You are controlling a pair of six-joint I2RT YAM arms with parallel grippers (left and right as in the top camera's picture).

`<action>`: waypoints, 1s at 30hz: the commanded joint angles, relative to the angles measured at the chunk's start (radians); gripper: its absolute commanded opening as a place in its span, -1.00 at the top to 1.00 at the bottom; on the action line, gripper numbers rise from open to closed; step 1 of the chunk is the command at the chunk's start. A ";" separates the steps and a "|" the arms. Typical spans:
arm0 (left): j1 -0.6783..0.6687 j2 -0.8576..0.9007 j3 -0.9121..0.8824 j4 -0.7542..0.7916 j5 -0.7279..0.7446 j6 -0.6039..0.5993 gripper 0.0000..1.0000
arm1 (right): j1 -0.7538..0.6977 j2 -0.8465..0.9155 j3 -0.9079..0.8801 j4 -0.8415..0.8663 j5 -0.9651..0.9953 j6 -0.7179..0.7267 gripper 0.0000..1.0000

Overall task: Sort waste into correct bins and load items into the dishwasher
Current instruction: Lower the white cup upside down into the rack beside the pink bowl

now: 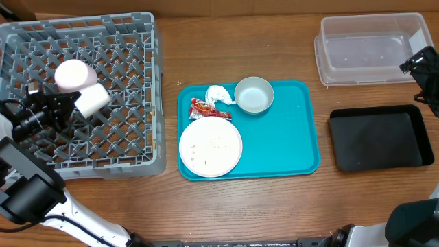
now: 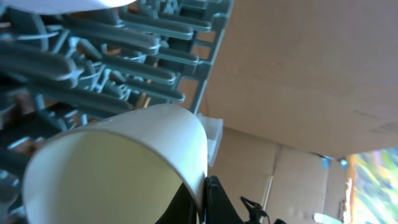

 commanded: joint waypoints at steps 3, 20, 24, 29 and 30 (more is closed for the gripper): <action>0.016 0.055 0.002 -0.047 -0.573 -0.068 0.91 | -0.001 -0.002 0.013 0.003 0.000 0.004 -1.00; 0.032 0.054 0.148 -0.221 -0.671 -0.112 -0.46 | -0.001 -0.002 0.013 0.003 0.000 0.003 -0.99; 0.030 0.040 0.299 -0.336 -0.676 -0.108 -0.41 | -0.001 -0.002 0.013 0.003 0.000 0.003 -0.99; 0.023 -0.023 0.467 -0.413 -0.683 -0.108 -0.35 | -0.001 -0.002 0.013 0.003 0.000 0.003 -0.99; 0.021 -0.041 0.488 -0.416 -0.682 -0.108 -0.31 | -0.001 -0.002 0.013 0.003 0.000 0.003 -0.99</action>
